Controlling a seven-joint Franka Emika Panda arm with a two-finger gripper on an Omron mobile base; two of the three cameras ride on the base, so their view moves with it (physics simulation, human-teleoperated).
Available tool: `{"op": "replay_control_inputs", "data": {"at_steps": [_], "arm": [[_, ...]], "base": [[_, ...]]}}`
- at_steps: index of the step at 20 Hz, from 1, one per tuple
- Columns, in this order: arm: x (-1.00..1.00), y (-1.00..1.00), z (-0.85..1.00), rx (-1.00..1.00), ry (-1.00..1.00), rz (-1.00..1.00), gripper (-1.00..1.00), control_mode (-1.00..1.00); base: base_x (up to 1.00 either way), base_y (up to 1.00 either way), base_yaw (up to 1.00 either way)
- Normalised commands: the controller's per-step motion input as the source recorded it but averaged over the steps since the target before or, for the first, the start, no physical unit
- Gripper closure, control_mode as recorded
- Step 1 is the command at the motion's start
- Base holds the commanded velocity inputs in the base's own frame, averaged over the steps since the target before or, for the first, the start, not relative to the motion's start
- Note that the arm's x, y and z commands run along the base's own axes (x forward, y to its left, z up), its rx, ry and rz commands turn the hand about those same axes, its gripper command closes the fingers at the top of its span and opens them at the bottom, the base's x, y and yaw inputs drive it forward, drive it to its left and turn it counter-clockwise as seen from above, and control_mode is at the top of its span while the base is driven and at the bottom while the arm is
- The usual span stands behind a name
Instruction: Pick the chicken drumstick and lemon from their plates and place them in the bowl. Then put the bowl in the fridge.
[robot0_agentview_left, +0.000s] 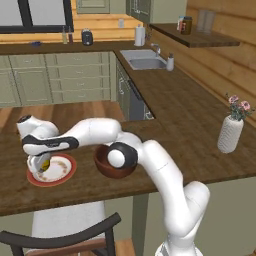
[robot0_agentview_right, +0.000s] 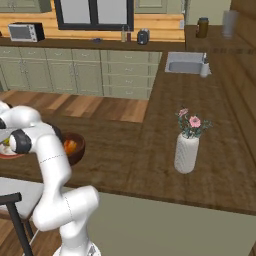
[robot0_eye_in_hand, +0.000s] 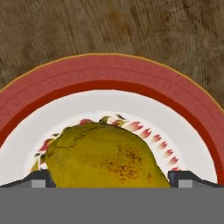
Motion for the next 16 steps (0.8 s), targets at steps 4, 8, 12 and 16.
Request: {"op": "replay_control_inputs", "data": {"at_steps": [4,8,12,16], "arm": [[-0.08,-0.12,0.09,0.00,-0.01,-0.03,-1.00,-1.00],[-0.27,-0.40,0.42,0.10,0.08,-0.08,-1.00,-1.00],[-0.25,-0.31,0.26,0.06,0.06,-0.04,-1.00,-1.00],[-0.36,-0.39,0.06,0.00,0.00,-0.05,-1.00,-1.00]], "base": [[0.00,0.00,0.00],[0.00,0.00,0.00],[0.00,0.00,0.00],[0.00,0.00,0.00]]}}
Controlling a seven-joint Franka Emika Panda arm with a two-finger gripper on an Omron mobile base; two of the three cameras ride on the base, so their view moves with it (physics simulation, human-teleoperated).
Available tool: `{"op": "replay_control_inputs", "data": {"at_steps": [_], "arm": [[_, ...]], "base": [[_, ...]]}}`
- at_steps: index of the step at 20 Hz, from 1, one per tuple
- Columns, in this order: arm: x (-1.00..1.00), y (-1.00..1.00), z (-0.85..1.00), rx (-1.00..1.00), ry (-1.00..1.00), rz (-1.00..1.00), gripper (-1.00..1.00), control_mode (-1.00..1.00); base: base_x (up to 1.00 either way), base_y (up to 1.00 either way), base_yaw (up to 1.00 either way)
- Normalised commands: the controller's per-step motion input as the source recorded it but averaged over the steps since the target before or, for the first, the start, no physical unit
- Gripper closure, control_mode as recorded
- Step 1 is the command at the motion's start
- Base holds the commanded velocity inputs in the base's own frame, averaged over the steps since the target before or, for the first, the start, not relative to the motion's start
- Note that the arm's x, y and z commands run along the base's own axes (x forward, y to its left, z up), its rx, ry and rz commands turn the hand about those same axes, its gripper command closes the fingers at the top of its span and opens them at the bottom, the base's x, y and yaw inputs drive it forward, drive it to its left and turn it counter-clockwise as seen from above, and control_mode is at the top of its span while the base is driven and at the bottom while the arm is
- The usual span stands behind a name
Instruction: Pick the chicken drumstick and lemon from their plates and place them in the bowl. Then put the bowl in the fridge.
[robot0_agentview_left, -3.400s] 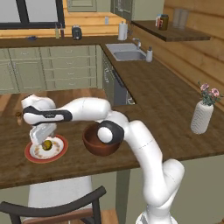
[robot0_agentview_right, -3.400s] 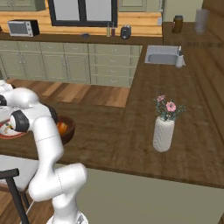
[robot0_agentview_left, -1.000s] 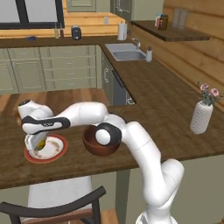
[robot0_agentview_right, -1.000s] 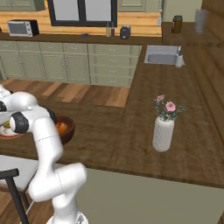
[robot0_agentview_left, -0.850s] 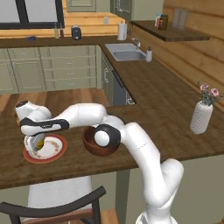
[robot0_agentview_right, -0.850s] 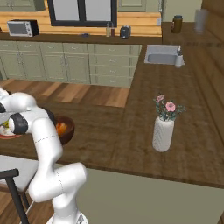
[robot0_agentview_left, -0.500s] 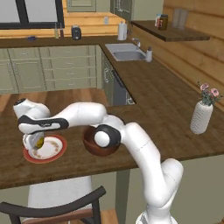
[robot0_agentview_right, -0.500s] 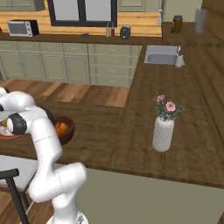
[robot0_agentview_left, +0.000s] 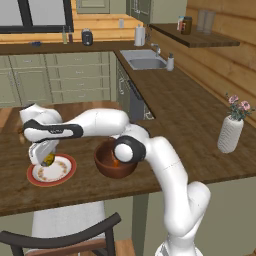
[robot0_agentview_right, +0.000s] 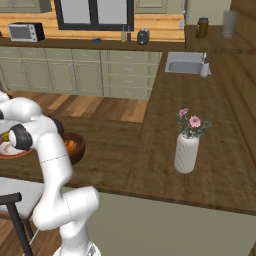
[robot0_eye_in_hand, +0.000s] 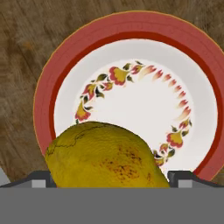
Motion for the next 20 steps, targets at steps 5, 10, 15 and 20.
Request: {"op": "replay_control_inputs", "data": {"at_steps": [5,10,15,20], "arm": [[-0.33,-0.86,0.01,0.02,0.04,-0.13,-1.00,-1.00],[-0.19,-0.60,0.15,0.01,0.06,-0.02,1.00,-1.00],[-0.29,-0.57,0.28,0.01,0.00,-0.01,1.00,-1.00],[-0.05,-0.87,0.53,0.05,-0.09,-0.06,1.00,-1.00]], "base": [[0.00,0.00,0.00],[0.00,0.00,0.00],[0.00,0.00,0.00],[0.00,0.00,0.00]]}}
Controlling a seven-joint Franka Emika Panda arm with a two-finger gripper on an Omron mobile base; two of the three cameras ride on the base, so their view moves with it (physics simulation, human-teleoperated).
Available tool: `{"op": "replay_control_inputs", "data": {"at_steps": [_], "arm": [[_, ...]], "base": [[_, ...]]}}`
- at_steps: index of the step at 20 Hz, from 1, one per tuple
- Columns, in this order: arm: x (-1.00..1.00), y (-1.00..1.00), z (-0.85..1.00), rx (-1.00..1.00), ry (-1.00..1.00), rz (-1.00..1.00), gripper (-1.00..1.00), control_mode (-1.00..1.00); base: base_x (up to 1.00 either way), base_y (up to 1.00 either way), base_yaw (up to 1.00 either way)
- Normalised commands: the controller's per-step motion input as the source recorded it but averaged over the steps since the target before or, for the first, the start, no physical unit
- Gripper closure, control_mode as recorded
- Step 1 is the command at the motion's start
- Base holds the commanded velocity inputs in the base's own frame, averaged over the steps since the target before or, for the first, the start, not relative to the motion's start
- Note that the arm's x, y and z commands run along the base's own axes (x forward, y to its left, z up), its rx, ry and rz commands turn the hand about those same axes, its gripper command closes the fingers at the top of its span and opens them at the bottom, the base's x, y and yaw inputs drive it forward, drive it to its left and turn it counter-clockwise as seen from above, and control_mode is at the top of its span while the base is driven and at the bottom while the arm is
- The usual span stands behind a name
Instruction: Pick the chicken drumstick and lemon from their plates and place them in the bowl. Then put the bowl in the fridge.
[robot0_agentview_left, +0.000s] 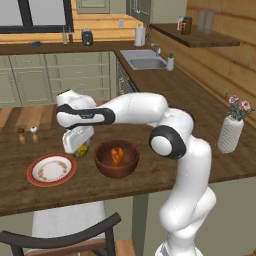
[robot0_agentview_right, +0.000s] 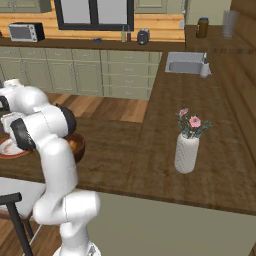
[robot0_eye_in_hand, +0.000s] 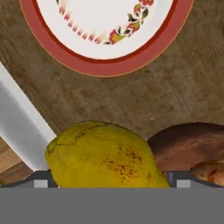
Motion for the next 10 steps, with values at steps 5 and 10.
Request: {"op": "replay_control_inputs", "data": {"at_steps": [5,10], "arm": [[-0.23,-1.00,0.77,0.30,-0.25,-0.01,1.00,-1.00],[-0.57,-1.00,0.35,0.31,-0.24,0.00,1.00,-1.00]], "base": [[0.00,0.00,0.00],[0.00,0.00,0.00]]}}
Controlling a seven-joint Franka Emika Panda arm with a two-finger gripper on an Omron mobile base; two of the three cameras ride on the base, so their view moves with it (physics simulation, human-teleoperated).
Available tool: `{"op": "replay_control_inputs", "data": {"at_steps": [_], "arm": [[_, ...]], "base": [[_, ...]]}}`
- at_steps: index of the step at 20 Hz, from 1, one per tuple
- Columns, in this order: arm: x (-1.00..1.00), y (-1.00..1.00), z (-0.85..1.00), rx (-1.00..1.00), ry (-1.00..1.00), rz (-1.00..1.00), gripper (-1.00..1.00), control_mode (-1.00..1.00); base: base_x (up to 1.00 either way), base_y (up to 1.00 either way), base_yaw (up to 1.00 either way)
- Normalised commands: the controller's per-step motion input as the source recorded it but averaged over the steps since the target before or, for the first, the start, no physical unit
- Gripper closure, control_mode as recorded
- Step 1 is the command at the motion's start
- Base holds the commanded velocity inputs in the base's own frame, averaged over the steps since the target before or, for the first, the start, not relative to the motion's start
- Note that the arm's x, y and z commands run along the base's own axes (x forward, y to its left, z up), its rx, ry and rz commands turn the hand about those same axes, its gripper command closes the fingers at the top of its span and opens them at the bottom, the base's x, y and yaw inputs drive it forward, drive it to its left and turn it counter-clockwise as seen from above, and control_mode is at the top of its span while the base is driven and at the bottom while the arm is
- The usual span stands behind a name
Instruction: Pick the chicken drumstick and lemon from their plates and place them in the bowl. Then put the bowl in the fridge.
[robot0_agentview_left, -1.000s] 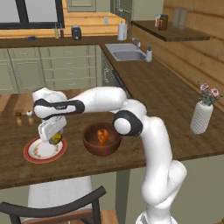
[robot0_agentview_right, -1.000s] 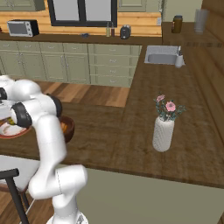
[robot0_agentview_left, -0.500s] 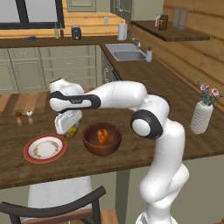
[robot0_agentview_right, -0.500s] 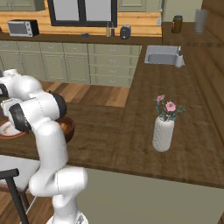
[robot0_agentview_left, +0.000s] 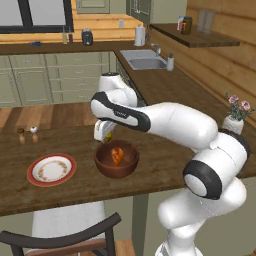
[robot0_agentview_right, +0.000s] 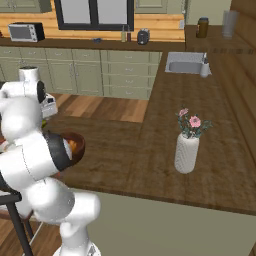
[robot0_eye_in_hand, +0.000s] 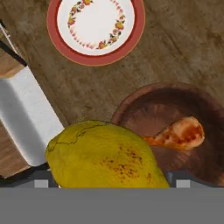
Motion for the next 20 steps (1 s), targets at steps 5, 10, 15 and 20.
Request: {"op": "replay_control_inputs", "data": {"at_steps": [5,10,15,20], "arm": [[-0.27,-0.95,0.00,0.14,-0.12,0.00,1.00,-1.00],[0.19,-0.17,0.02,0.01,0.10,0.00,1.00,-1.00],[0.41,0.24,-0.21,-0.03,0.25,0.00,1.00,-1.00],[0.26,0.31,-0.28,-0.03,0.27,-0.04,-1.00,-1.00]], "base": [[0.00,0.00,0.00],[0.00,0.00,0.00],[0.00,0.00,0.00],[0.00,0.00,0.00]]}}
